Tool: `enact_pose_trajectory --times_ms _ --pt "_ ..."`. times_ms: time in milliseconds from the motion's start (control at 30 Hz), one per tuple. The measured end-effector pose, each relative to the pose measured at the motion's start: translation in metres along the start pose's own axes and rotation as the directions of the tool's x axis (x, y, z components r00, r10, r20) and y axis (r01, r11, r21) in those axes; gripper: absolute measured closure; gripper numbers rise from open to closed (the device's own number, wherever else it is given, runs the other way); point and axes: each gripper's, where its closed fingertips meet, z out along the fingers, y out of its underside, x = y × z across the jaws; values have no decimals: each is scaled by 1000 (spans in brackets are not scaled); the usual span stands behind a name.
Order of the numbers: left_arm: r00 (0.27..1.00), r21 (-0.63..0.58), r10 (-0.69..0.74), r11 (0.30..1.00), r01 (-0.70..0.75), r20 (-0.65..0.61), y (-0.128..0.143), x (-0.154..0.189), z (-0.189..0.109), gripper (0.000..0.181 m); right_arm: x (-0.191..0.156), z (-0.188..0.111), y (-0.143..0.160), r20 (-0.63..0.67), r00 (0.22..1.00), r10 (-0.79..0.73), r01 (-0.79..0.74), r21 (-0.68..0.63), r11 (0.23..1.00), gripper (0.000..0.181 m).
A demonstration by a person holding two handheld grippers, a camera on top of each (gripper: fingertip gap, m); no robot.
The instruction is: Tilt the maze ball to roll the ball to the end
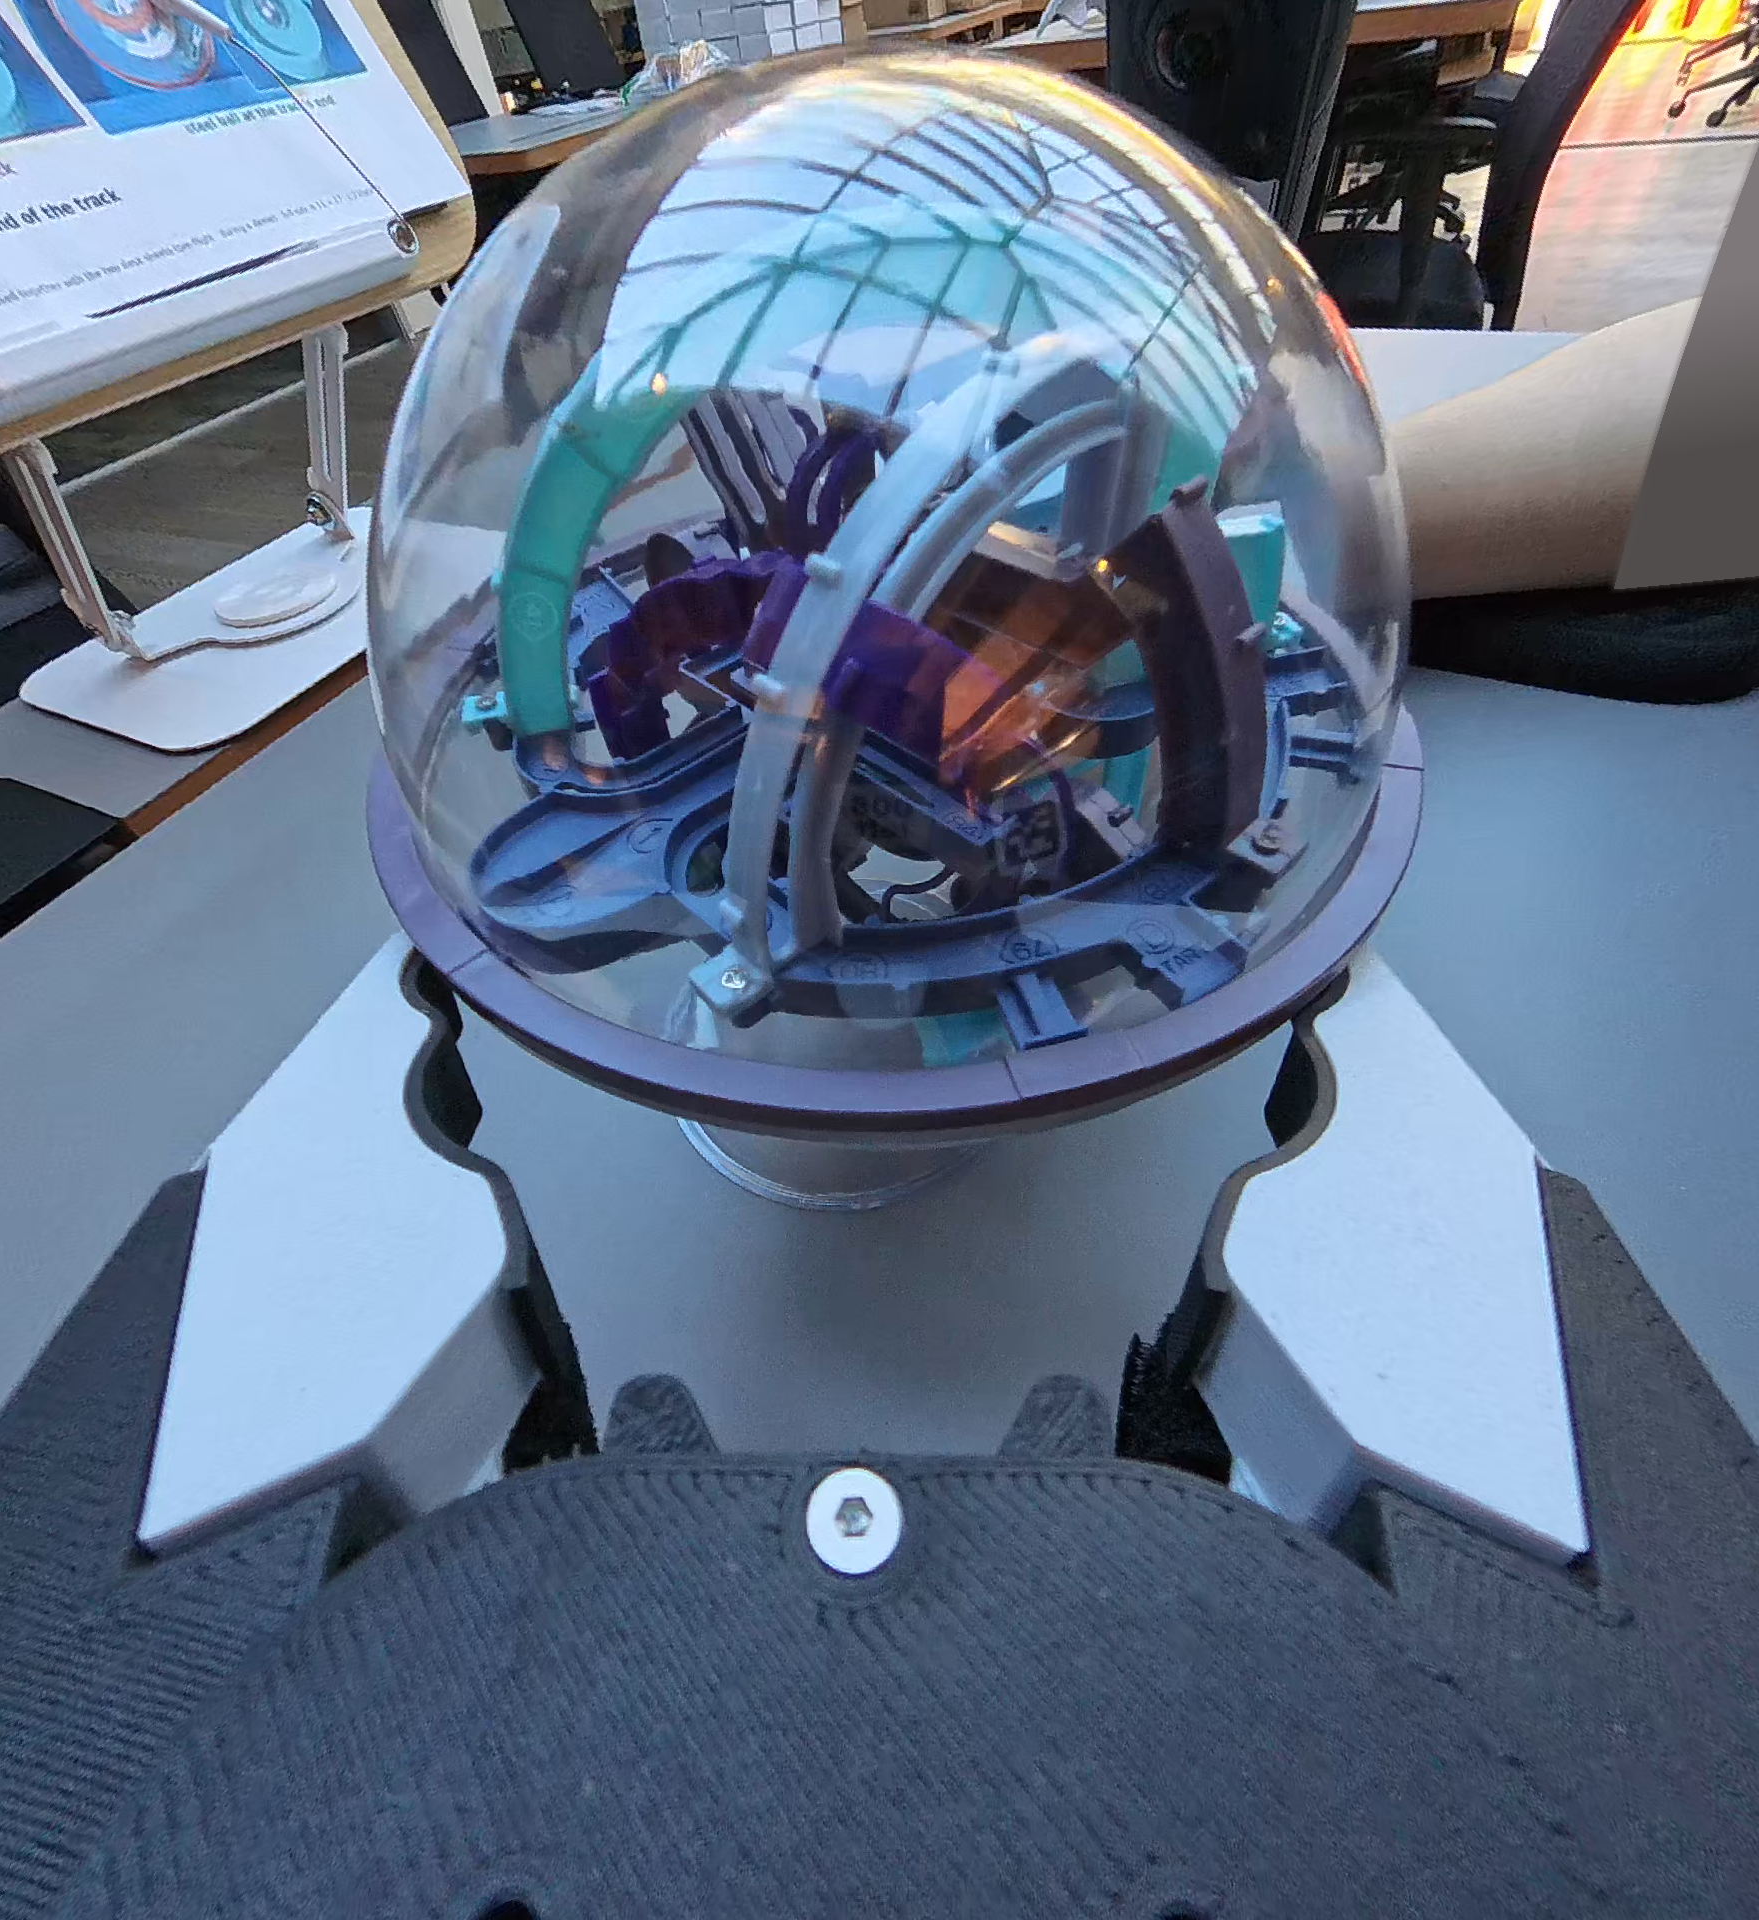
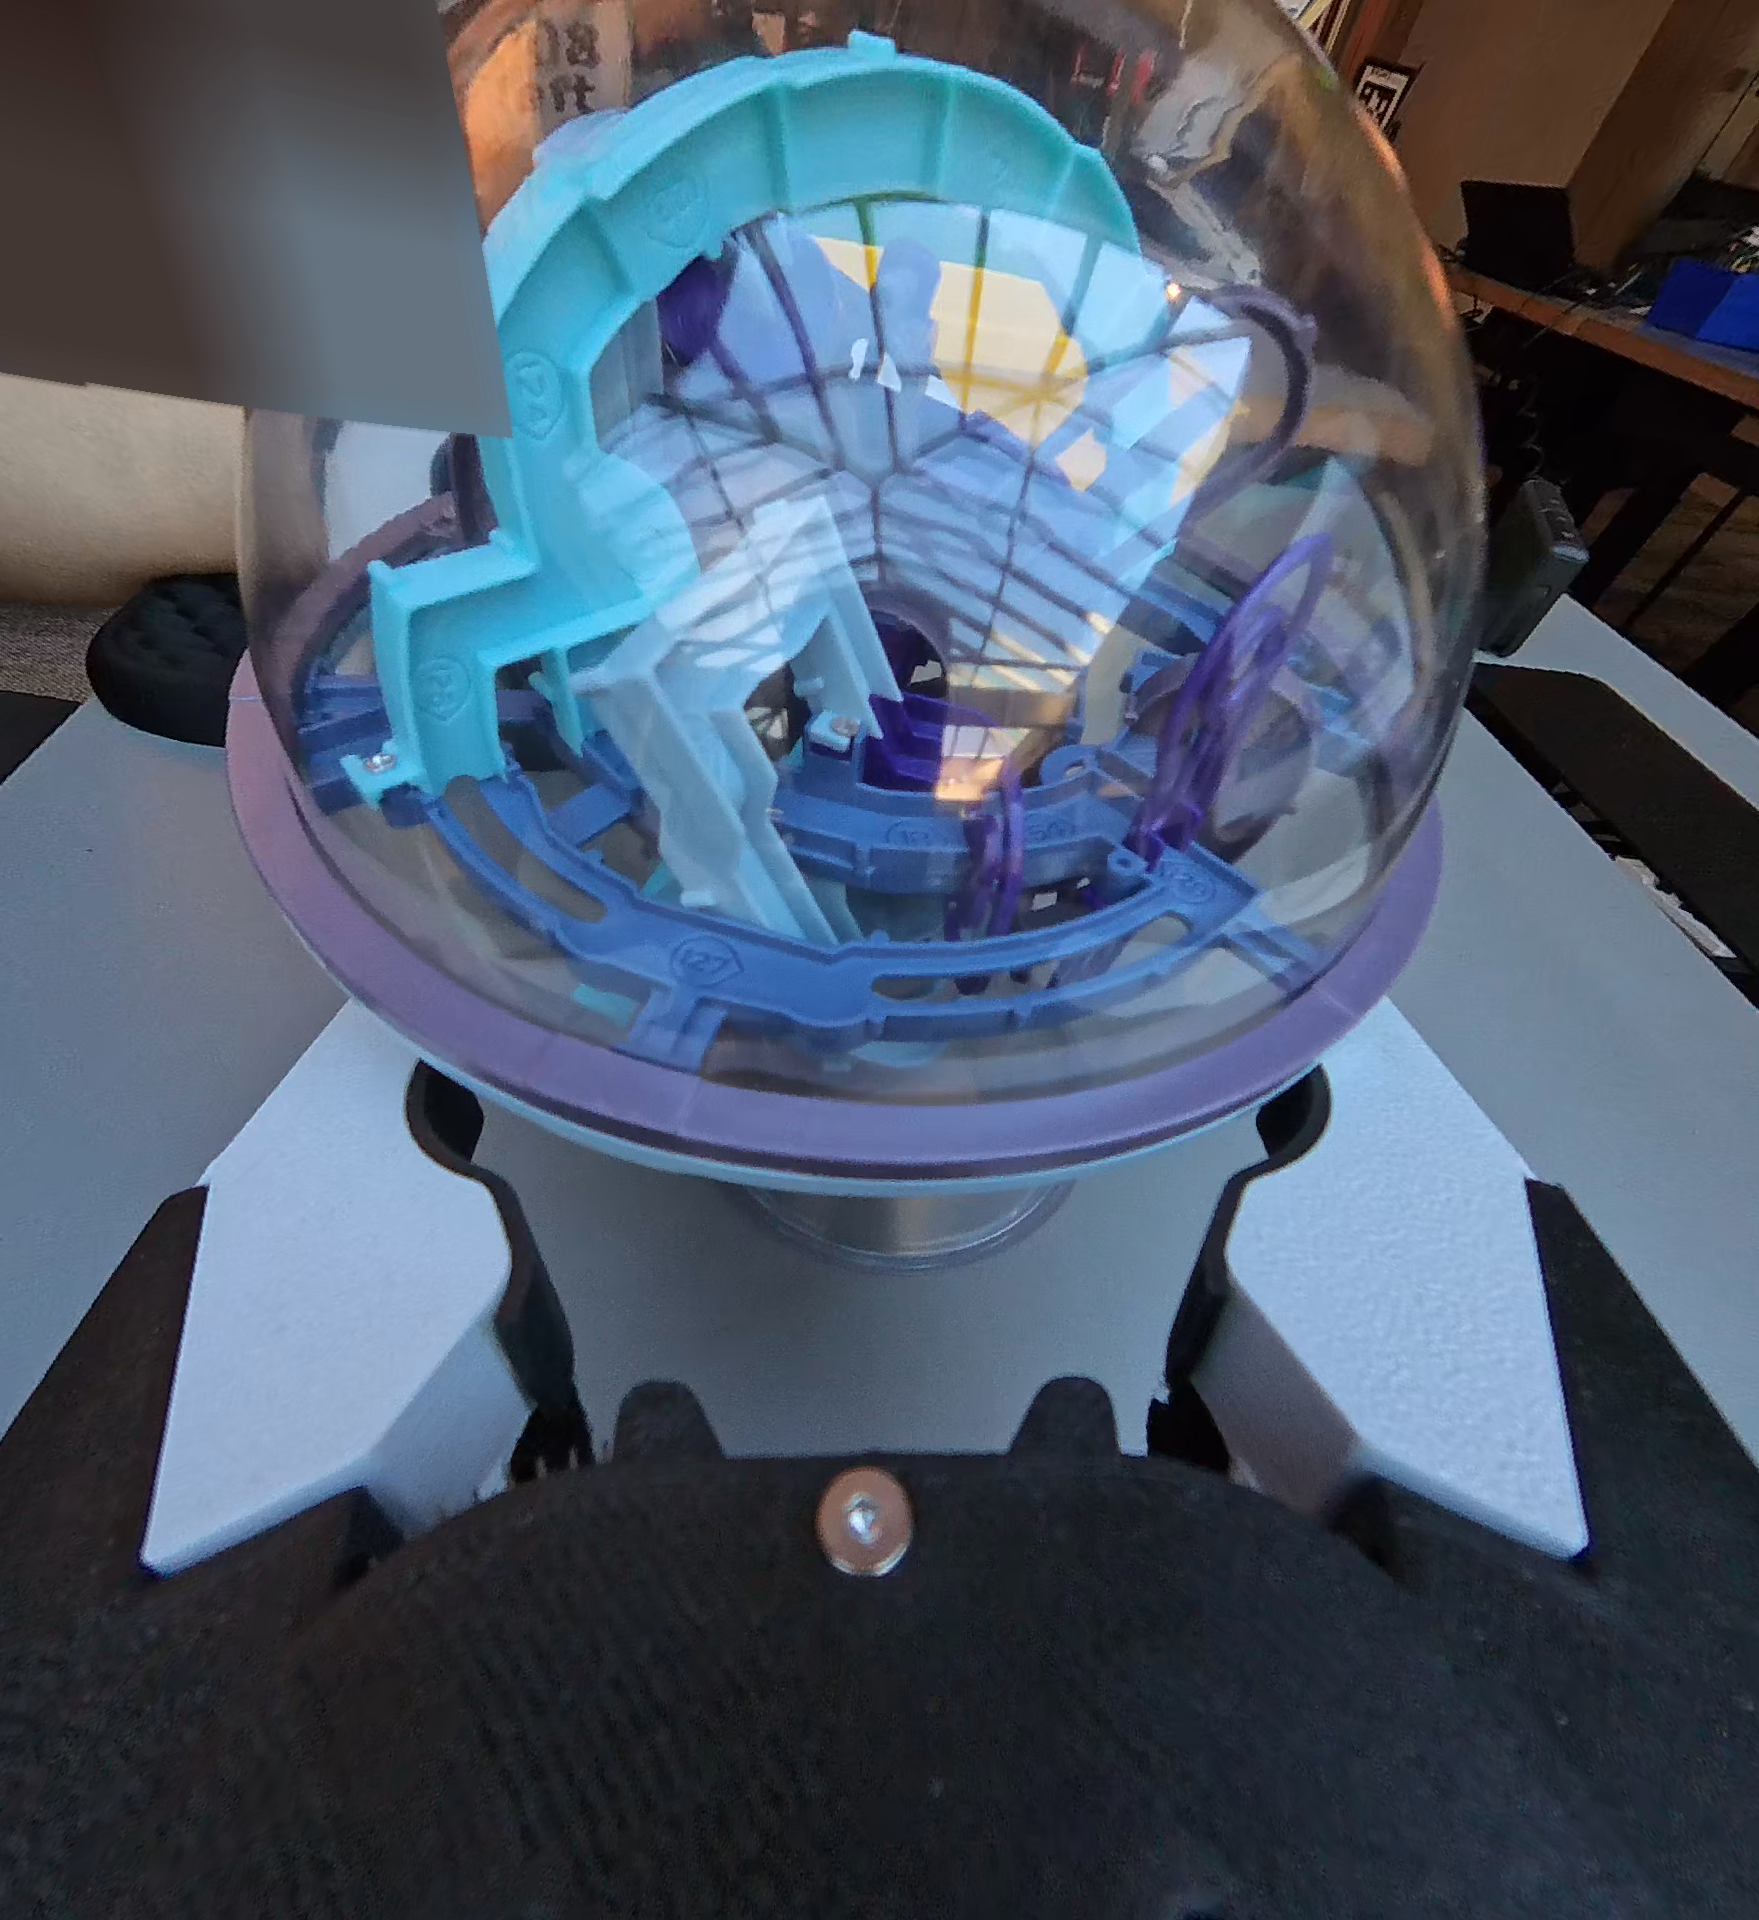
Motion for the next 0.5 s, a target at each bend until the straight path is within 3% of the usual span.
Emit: enact_pose_trajectory --times_ms 500 --pt "1000 1 29 1000 -29 11 -1 0 0 27 0 0 -1 -10 1000 -27 27 4 1000 28"
